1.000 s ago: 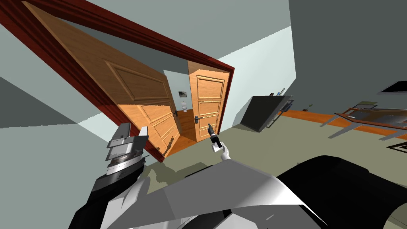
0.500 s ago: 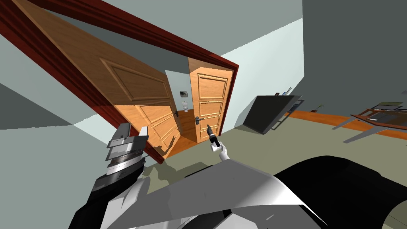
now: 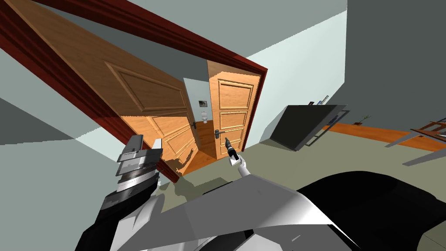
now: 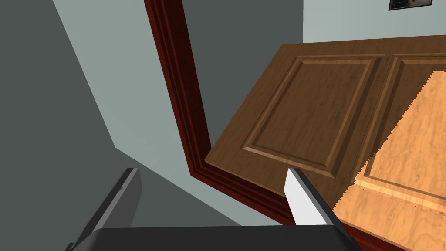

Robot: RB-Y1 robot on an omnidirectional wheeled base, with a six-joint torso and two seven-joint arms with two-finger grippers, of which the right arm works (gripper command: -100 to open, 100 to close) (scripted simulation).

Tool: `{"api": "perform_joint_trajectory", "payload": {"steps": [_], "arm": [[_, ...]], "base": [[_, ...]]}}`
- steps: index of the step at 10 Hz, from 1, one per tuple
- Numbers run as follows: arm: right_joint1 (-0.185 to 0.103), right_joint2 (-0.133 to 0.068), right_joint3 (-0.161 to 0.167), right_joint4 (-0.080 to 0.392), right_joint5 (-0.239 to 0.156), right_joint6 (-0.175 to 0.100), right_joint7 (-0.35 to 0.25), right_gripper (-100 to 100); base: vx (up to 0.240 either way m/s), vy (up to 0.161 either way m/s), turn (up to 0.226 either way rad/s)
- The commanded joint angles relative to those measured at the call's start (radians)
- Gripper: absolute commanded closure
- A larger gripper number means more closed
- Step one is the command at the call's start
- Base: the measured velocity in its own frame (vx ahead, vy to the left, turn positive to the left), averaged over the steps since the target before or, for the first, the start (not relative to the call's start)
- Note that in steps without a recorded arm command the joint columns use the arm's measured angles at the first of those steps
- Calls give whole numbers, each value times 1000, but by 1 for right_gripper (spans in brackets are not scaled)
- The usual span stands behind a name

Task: Push the door open

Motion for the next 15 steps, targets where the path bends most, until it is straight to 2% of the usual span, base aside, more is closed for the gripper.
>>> {"api": "perform_joint_trajectory", "payload": {"steps": [1, 3, 4, 5, 8, 10, 13, 15], "arm": [[-20, 5, -1, 37, 1, 3, 0, -100], [-42, 15, -1, 75, 3, 12, 1, -100], [-32, 12, 0, 61, 3, 8, 1, -100], [-37, -8, -5, 69, 2, 8, 2, -100], [-43, -23, -11, 78, 0, 5, 3, -100], [-47, -26, -16, 86, -1, 3, 4, -100], [-53, -18, -23, 96, -3, 0, 5, -100], [-58, 1, -28, 104, -4, -2, 5, -100]], "base": [[147, -56, 22], [145, -32, 40], [78, -8, 12], [126, 9, 21], [199, 15, 20], [201, 33, 18], [188, 24, 18], [206, 10, 19]]}}
